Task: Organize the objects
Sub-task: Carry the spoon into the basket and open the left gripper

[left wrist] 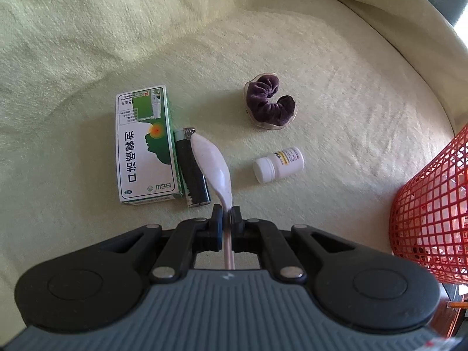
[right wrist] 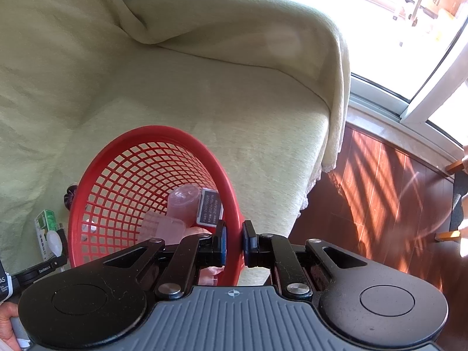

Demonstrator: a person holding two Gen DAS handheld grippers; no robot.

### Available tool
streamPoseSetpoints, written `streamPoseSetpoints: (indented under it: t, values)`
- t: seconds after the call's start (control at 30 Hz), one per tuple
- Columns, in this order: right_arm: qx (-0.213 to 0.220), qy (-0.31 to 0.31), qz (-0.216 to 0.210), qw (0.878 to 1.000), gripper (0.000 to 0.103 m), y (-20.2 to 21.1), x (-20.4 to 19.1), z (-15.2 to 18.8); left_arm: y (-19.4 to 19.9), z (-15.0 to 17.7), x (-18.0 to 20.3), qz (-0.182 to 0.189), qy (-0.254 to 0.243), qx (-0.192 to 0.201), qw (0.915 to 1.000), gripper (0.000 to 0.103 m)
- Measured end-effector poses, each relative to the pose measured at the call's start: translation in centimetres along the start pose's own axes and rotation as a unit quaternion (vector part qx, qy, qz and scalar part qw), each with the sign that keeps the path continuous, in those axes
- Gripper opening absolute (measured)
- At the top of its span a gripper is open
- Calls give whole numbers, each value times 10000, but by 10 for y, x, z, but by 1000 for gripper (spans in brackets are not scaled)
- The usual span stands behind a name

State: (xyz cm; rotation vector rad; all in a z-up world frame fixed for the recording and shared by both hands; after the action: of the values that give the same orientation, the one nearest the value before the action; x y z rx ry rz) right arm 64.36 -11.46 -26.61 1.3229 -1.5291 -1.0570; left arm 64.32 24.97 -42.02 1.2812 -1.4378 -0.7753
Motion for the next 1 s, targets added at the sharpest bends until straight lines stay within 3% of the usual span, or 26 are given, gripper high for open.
streamPoseSetpoints:
  t: [1.0]
  values:
    - [104,34,-49,9999,8,0,2,11,97,16,43,439,-94,540,9975,2]
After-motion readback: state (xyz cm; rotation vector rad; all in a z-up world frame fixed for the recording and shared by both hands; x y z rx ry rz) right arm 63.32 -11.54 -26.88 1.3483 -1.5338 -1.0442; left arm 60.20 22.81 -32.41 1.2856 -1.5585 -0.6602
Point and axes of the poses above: each gripper's, at about its wrist camera, not at the fingertips, and y roughly against the way its jaws point, x to its right, z to its underside, the point moved 4 cm from there along -y, roughly the way its jaws point, and after that the axes turned 11 degrees about z, right-handed, at the moved point
